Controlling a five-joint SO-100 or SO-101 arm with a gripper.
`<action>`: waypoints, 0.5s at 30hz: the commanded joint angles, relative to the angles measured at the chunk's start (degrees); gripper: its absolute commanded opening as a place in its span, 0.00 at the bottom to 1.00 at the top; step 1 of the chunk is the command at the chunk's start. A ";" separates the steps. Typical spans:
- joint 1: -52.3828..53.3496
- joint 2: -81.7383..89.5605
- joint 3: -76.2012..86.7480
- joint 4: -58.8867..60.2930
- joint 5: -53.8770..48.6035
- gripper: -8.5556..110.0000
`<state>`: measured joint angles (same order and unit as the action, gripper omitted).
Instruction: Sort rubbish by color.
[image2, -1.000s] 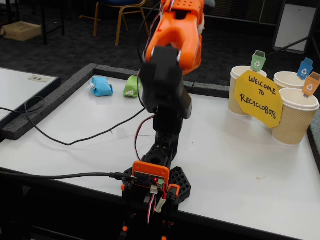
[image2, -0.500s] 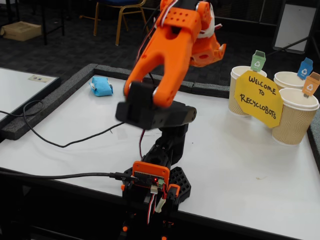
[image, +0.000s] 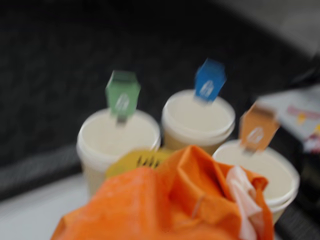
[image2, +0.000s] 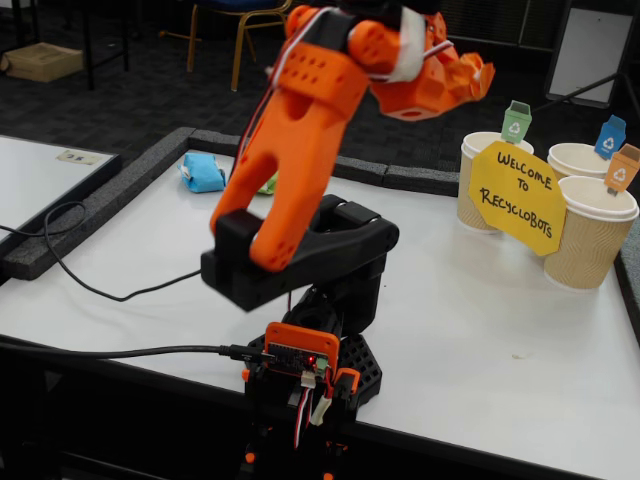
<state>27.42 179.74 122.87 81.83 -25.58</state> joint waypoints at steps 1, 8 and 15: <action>4.31 2.11 -1.05 -0.26 1.14 0.07; 6.94 2.02 0.18 -1.49 1.23 0.07; 7.21 -0.26 -0.62 -5.19 1.41 0.07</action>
<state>33.05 181.67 124.19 79.80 -25.58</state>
